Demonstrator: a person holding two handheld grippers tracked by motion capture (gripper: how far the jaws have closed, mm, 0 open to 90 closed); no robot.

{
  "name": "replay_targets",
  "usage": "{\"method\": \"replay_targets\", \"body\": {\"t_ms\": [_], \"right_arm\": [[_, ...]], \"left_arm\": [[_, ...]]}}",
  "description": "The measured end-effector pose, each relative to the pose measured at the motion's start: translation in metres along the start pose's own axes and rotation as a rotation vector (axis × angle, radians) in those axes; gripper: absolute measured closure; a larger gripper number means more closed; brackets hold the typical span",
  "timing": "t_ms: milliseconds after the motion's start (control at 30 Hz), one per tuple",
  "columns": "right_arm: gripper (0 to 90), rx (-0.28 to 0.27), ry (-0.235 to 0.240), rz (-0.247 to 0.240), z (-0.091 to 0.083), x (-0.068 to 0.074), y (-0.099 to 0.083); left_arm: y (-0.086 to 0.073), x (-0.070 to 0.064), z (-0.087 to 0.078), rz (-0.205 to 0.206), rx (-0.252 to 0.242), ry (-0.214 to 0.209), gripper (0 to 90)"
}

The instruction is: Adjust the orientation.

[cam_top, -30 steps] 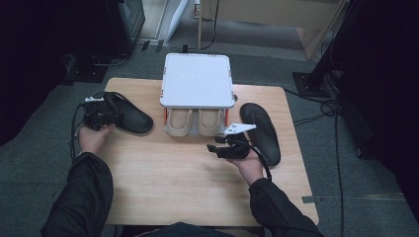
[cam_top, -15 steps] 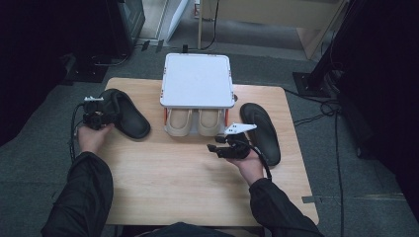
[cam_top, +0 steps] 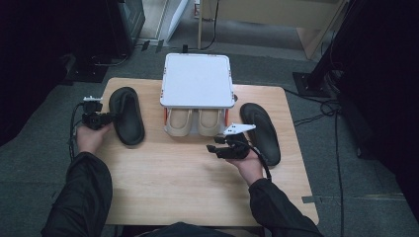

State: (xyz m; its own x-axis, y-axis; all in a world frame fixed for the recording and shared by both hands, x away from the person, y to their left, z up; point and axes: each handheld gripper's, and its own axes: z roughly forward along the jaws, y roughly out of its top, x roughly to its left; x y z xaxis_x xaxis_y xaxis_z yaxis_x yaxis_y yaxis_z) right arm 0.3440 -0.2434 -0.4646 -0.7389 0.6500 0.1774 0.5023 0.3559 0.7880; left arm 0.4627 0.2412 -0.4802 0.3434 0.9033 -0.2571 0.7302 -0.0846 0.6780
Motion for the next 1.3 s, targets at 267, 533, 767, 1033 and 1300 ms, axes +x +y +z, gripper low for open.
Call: {"method": "replay_targets", "body": {"t_ms": [267, 533, 767, 1033, 1300], "right_arm": [[50.3, -0.003, 0.009, 0.021, 0.001, -0.002, -0.001], [50.3, -0.011, 0.009, 0.021, 0.000, -0.004, -0.001], [50.3, -0.016, 0.005, 0.030, -0.002, -0.006, -0.003], [50.5, -0.021, -0.008, 0.044, -0.006, -0.008, -0.005], [50.9, -0.022, -0.014, 0.043, -0.008, -0.008, -0.006]], "left_arm": [[-0.001, -0.007, 0.000, 0.025, 0.025, -0.038, 67.2], [0.004, -0.008, 0.005, 0.014, 0.002, -0.026, 52.0], [0.014, -0.011, 0.020, 0.052, 0.048, -0.009, 52.4], [0.018, -0.007, 0.028, 0.014, 0.054, -0.005, 64.2], [0.021, -0.009, 0.026, -0.009, 0.041, 0.001, 67.8]]}}
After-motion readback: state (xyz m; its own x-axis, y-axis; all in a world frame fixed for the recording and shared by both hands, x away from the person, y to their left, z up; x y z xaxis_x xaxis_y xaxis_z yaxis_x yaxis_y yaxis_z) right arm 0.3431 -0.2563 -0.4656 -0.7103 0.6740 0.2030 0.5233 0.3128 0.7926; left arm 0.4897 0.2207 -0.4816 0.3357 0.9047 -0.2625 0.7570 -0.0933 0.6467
